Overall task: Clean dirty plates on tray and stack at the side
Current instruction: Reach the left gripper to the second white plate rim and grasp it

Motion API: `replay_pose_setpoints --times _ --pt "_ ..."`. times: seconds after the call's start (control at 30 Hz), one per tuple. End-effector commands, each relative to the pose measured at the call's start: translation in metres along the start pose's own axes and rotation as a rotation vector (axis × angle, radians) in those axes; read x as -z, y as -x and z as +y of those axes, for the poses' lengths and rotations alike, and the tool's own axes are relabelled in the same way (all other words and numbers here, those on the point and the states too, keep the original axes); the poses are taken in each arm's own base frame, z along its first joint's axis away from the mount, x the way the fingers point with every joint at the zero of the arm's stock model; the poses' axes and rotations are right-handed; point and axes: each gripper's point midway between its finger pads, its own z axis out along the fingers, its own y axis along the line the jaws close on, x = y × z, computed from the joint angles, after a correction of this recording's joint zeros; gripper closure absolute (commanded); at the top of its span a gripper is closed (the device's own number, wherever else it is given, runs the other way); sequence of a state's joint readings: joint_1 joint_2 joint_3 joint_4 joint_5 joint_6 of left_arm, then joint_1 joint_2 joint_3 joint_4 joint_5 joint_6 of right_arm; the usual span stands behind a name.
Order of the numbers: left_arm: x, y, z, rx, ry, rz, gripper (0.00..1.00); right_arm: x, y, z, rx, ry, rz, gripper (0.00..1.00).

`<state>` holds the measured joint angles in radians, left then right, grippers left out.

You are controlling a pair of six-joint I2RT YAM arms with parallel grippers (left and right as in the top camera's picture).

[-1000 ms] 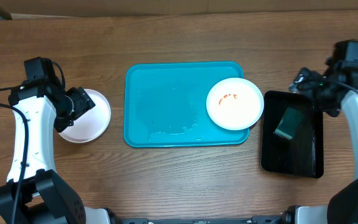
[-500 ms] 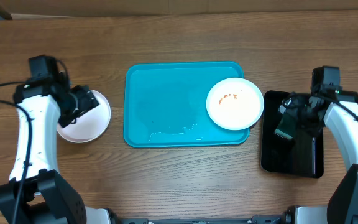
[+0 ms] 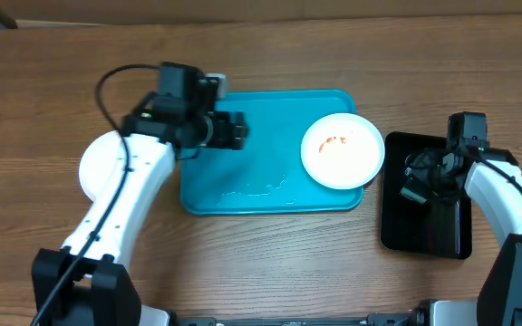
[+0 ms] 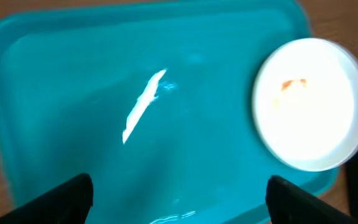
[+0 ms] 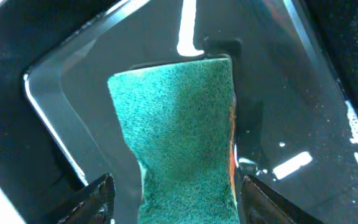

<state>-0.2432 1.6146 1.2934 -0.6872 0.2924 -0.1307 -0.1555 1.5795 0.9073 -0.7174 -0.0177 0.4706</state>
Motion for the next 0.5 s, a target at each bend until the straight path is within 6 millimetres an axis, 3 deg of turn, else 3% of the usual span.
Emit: replay_pose_setpoints --times 0.0,0.2,0.37,0.47 --pt "-0.005 0.001 -0.039 -0.093 -0.069 -0.022 0.09 -0.005 -0.002 -0.005 -0.007 -0.017 -0.005 0.36" --pt "-0.028 0.003 -0.077 -0.104 -0.13 -0.036 0.07 -0.006 -0.001 -0.005 -0.006 -0.014 -0.01 0.5" --pt "-0.053 -0.008 -0.088 -0.083 -0.178 0.014 0.07 -0.007 -0.002 -0.008 -0.007 -0.03 -0.014 0.6" --pt "-0.066 -0.012 -0.093 -0.064 -0.225 0.039 0.07 -0.011 -0.004 -0.012 -0.007 -0.039 -0.019 0.6"
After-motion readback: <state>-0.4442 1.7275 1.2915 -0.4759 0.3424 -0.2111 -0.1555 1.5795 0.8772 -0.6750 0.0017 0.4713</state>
